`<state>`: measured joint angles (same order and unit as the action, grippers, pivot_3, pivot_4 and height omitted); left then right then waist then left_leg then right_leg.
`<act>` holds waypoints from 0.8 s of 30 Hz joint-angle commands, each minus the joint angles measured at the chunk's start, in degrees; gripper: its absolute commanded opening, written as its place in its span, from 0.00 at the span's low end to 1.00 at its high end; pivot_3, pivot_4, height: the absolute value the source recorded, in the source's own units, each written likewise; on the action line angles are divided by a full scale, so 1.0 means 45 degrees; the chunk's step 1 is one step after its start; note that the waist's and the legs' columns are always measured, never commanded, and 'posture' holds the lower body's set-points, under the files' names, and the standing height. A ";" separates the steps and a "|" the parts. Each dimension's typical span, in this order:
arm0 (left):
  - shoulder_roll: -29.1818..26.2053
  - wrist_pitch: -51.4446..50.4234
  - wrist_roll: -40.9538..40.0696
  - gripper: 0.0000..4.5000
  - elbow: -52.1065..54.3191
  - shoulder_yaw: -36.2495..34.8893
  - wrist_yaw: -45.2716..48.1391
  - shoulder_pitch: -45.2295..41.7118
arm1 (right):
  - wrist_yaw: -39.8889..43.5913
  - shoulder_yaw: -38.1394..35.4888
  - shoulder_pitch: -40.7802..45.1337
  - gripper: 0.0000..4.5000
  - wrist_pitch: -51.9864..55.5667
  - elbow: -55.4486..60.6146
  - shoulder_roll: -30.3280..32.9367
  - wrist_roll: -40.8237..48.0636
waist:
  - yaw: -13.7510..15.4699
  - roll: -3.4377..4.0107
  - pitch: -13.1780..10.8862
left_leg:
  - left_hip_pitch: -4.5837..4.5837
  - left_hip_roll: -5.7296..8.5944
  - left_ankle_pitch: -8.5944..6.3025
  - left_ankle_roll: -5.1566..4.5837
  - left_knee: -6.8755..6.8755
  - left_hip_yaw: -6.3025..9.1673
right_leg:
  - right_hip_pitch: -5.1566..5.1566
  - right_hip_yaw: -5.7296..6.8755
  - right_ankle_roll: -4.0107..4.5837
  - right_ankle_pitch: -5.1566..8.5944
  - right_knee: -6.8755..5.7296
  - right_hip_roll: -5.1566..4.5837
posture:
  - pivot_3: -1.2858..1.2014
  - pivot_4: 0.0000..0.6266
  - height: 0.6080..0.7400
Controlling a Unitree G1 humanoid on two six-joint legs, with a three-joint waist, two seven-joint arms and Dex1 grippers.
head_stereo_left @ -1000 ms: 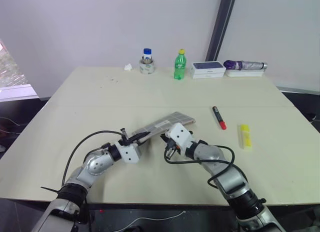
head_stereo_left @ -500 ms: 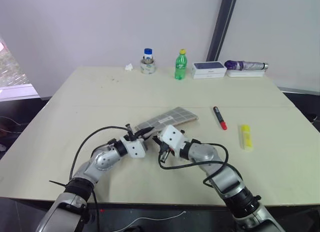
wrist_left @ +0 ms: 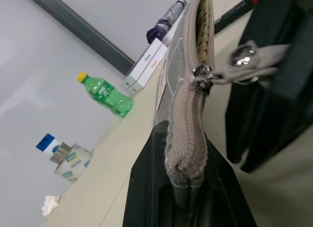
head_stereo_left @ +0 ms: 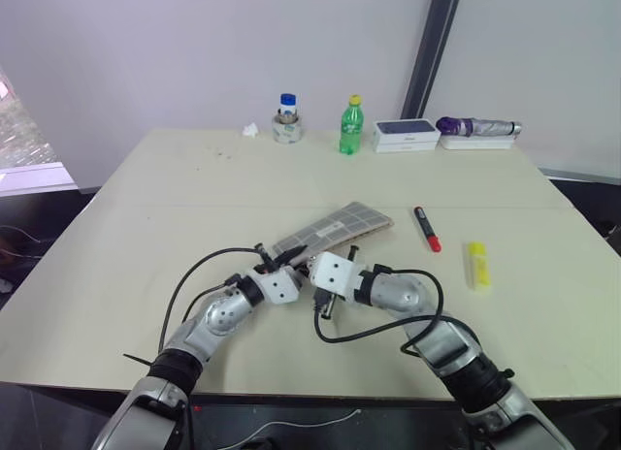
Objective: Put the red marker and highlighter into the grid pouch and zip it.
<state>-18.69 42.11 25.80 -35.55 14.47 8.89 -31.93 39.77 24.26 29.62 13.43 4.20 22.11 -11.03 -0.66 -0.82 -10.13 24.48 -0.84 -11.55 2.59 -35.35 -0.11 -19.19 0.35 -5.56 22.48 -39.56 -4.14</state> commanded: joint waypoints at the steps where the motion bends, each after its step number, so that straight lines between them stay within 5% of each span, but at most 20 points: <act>1: -0.0138 0.0343 0.0166 0.00 0.0301 0.0165 -0.0159 -0.0619 | 0.0312 0.0211 0.0120 0.01 -0.0274 0.0254 -0.0691 0.0518 | -0.0007 0.0000 0.0000 | 0.0000 0.0000 0.0000 0.0000 0.0000 0.0000 | -0.0001 0.0000 0.0000 0.0000 0.0000 0.0000 | 0.52 0.24 1.00; 15: -0.0645 0.0547 -0.0035 0.00 0.0440 -0.0137 -0.0418 -0.0564 | 0.0540 -0.0945 -0.0349 0.01 -0.0452 0.0538 -0.0409 0.1018 | -0.0006 -0.0002 0.0000 | 0.0000 -0.0001 0.0004 0.0007 0.0003 0.0002 | 0.0001 0.0001 0.0000 0.0000 0.0004 0.0002 | 0.52 0.24 1.00; 18: -0.0750 0.0599 -0.0047 0.00 0.0524 -0.0238 -0.0552 -0.0551 | 0.0854 -0.1465 -0.0746 0.21 0.0032 0.1002 -0.0248 0.1740 | -0.0006 -0.0002 0.0000 | 0.0001 -0.0001 0.0004 0.0007 0.0002 0.0003 | 0.0001 0.0000 0.0000 0.0000 0.0004 0.0002 | 0.52 0.24 1.00; 24: -0.0932 0.0659 -0.0119 0.00 0.0613 -0.0506 -0.0944 -0.0607 | 0.0780 -0.1925 -0.1275 0.88 -0.0011 0.1551 0.0360 0.1980 | 0.0011 -0.0002 -0.0001 | 0.0001 -0.0001 0.0003 0.0006 0.0002 0.0004 | 0.0001 0.0000 0.0000 0.0000 0.0004 0.0000 | 0.52 0.24 1.00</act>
<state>-22.62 44.28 26.73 -34.92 13.54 5.81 -33.95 43.33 17.10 23.72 13.64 7.82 23.68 -3.59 -0.60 -0.83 -10.14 24.48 -0.85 -11.53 2.62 -35.34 -0.10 -19.18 0.35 -5.56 22.48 -39.54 -4.14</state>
